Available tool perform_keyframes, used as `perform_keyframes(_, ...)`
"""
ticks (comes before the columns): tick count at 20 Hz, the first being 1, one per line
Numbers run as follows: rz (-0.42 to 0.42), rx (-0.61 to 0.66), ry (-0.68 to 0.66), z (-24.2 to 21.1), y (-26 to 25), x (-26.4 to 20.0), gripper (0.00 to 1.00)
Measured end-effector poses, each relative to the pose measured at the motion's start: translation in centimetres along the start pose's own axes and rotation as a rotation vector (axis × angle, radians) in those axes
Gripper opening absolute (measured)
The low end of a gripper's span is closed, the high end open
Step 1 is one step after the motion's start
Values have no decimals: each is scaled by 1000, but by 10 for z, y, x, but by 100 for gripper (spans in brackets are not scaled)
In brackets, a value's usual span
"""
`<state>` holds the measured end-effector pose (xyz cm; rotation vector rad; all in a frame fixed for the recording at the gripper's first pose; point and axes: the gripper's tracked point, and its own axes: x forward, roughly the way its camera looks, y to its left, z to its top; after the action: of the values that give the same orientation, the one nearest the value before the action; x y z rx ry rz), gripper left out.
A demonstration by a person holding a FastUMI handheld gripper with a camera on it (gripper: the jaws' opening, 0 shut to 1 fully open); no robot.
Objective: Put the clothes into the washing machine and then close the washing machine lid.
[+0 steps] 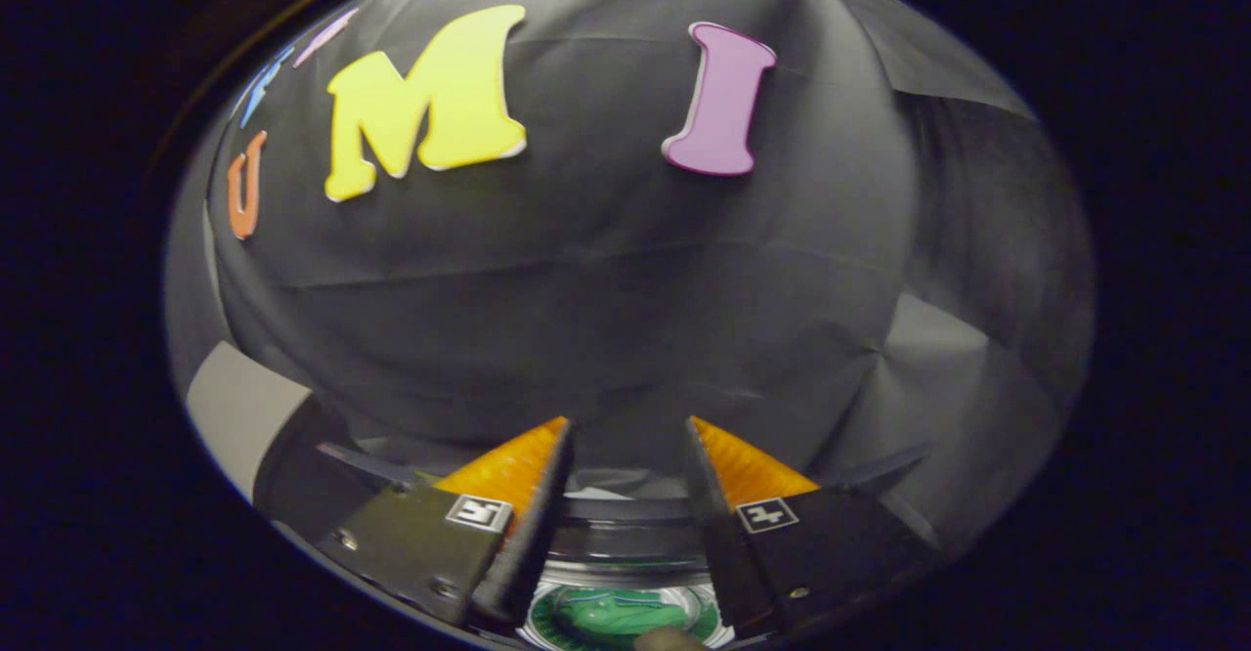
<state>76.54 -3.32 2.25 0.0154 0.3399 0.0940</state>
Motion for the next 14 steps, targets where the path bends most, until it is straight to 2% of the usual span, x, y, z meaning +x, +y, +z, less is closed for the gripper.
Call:
perform_keyframes(1,6,-3,-3,0,0,1,75)
perform_keyframes(14,14,-11,-165,-3,-1,-17,75)
